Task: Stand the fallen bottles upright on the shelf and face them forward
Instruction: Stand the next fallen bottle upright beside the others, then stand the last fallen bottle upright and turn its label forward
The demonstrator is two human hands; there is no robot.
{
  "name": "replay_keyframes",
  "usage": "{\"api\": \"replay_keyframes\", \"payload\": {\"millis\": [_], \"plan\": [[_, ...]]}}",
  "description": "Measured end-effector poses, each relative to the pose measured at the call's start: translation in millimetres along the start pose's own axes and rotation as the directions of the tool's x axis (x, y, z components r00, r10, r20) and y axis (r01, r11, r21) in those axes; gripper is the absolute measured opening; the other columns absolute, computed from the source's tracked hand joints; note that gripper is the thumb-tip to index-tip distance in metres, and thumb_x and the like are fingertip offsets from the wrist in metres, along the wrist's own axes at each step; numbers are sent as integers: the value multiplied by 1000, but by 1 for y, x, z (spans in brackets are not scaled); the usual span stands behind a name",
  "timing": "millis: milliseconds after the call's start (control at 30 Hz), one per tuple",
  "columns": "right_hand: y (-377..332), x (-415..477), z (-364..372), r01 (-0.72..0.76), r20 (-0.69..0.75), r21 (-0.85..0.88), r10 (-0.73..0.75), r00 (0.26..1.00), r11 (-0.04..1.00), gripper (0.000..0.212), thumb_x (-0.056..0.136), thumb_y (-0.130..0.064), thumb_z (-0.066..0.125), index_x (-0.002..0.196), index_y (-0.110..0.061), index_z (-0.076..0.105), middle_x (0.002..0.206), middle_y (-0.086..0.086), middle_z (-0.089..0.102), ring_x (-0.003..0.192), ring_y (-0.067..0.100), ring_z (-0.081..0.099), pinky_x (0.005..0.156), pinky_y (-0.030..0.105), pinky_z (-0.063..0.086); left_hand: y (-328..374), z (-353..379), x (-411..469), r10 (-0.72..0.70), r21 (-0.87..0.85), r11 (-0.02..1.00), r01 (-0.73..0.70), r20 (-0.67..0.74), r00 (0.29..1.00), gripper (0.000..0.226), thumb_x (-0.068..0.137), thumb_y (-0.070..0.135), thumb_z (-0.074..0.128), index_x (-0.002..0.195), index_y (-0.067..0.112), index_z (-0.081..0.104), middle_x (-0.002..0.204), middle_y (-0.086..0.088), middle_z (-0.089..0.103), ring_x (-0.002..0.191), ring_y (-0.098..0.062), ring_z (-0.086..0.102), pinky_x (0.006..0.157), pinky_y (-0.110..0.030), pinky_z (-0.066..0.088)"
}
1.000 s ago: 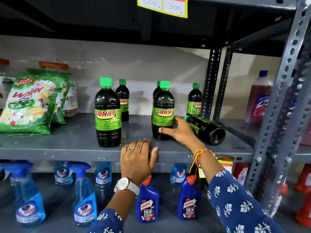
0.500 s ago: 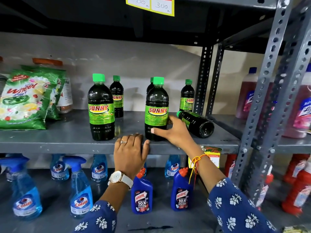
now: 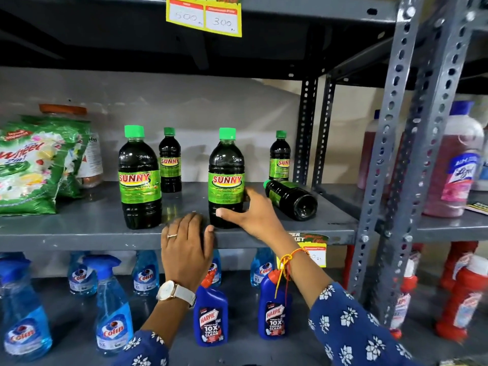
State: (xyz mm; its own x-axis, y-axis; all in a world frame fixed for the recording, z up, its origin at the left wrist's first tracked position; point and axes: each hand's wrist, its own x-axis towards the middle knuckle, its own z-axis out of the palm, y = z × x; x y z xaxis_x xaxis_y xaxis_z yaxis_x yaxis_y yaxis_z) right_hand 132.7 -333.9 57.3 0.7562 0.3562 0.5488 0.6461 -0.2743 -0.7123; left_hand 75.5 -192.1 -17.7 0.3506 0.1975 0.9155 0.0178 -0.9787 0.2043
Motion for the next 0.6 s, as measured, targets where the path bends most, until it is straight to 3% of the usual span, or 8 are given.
{"api": "replay_keyframes", "payload": {"millis": [67,133,167,267,333,400,500,600], "plan": [[-3,1,-12,-25,-73,-3,25,997,1000,62,60,-61,74,105,-23,55,90,-16,60,80,-12,54,64,2,38,7,-1,-4,-1,-96,995,-12,-129,992,42,92,29,39,108,-4,60,111,-25,62,103,-39,53,93,-45,37],[-5,12,-36,-58,-270,-97,30,962,994,78,65,-68,63,116,-10,53,100,0,63,89,11,60,72,20,47,26,-4,-6,97,-207,969,-137,-195,976,39,93,27,40,109,-4,57,112,-24,61,107,-34,49,96,-43,37],[-6,19,-51,-95,-344,-194,23,939,976,73,70,-66,60,113,-7,55,101,7,65,90,20,62,76,30,50,40,-5,-7,183,-253,942,-222,-169,968,38,94,28,38,109,-2,58,111,-22,62,107,-31,49,95,-42,39],[-6,40,-82,-316,-323,-606,138,936,730,67,73,-68,55,103,-8,60,105,17,63,106,35,54,86,41,47,81,-4,0,374,-302,887,-349,24,927,46,97,34,31,107,3,63,109,-15,67,105,-28,57,92,-37,44],[-3,46,-83,-352,-228,-757,283,932,550,79,66,-73,58,114,-10,56,119,15,59,116,36,48,88,40,42,98,1,9,359,-274,910,-312,141,923,48,95,36,34,107,3,67,109,-13,68,103,-28,62,89,-35,49],[5,48,-78,-323,-194,-833,311,930,449,76,67,-64,66,120,-11,52,123,9,58,117,33,51,84,36,42,104,6,15,333,-243,930,-277,233,914,48,93,35,36,106,3,69,106,-13,70,97,-27,65,82,-34,53],[14,52,-80,-301,-223,-855,225,948,422,52,74,-35,71,116,-11,55,121,9,61,112,30,57,81,34,45,101,13,16,371,-197,925,-324,304,877,47,92,36,35,98,6,72,95,-9,73,85,-25,68,69,-30,53],[24,52,-96,-332,-279,-772,181,943,542,53,67,-43,74,106,-9,60,111,13,64,106,33,59,79,35,47,98,15,15,403,-194,913,-358,299,865,44,92,35,37,95,9,72,94,-7,74,85,-22,68,69,-28,53]]}}
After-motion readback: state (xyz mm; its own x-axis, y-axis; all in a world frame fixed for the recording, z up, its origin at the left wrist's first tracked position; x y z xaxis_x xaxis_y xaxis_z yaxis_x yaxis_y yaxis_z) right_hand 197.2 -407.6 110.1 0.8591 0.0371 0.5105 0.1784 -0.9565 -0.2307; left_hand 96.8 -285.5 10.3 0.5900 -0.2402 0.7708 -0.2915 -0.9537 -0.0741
